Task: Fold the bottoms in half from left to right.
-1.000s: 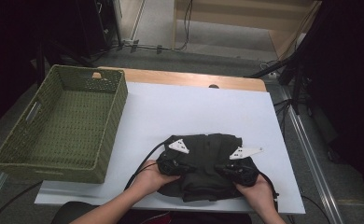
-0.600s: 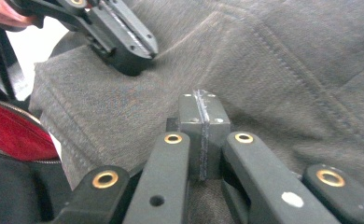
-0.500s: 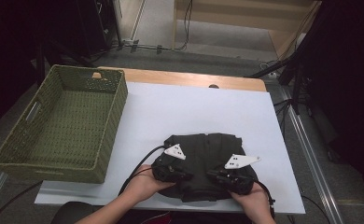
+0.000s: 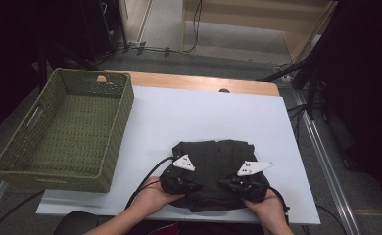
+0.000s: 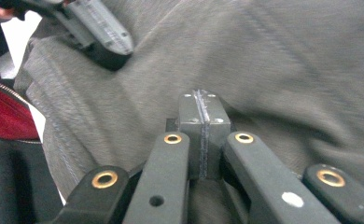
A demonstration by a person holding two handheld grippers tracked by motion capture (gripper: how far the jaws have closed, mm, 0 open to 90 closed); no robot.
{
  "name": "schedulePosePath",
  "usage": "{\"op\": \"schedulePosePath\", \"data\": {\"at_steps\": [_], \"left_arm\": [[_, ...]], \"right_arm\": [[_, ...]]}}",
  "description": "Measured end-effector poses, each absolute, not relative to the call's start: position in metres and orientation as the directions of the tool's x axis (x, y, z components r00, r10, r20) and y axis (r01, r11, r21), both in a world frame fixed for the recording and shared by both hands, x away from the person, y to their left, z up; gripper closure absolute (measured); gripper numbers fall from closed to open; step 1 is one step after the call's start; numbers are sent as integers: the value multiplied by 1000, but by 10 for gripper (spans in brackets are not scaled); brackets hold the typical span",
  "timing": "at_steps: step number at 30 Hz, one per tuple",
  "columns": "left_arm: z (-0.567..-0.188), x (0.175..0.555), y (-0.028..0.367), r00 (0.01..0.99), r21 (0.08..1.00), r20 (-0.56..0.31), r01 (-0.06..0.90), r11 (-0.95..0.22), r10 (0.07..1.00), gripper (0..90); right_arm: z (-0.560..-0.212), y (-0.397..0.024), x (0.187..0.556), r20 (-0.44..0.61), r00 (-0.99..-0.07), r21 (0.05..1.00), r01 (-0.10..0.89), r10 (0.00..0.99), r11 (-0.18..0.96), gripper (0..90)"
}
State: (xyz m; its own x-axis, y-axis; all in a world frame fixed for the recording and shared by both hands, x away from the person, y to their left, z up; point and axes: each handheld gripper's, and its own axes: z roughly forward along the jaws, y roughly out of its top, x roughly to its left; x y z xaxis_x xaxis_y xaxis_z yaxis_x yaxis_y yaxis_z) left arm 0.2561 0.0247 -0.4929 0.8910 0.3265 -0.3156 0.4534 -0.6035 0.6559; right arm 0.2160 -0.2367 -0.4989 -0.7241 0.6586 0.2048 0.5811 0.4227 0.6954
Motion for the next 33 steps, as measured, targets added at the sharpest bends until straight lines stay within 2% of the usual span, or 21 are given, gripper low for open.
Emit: {"op": "schedulePosePath", "data": {"at_steps": [2, 7, 9, 14, 22, 26, 30, 33], "left_arm": [[-494, 254, 24, 891, 658, -317, 453, -601, 325, 890], [-493, 247, 19, 896, 660, -330, 444, -606, 297, 891], [-494, 244, 17, 898, 664, -331, 439, -605, 288, 891], [-496, 242, 14, 905, 668, -320, 426, -610, 281, 892], [-504, 245, 7, 910, 671, -299, 414, -615, 286, 900], [-506, 248, 5, 904, 670, -315, 427, -608, 288, 900], [-502, 251, 5, 911, 662, -311, 412, -627, 270, 900], [-496, 254, 7, 911, 663, -335, 410, -626, 241, 832]], "right_arm": [[-495, -247, 217, 180, -718, 707, 570, 672, 419, 872], [-492, -271, 223, 205, -637, 724, 610, 743, 323, 873], [-492, -275, 225, 192, -611, 727, 614, 768, 306, 836], [-494, -277, 231, 192, -564, 723, 635, 803, 273, 848], [-509, -270, 248, 152, -572, 704, 635, 806, 319, 876], [-512, -270, 255, 213, -554, 689, 669, 805, 279, 878], [-510, -268, 253, 181, -565, 690, 656, 805, 305, 875], [-506, -270, 254, 217, -565, 678, 674, 796, 293, 816]]}}
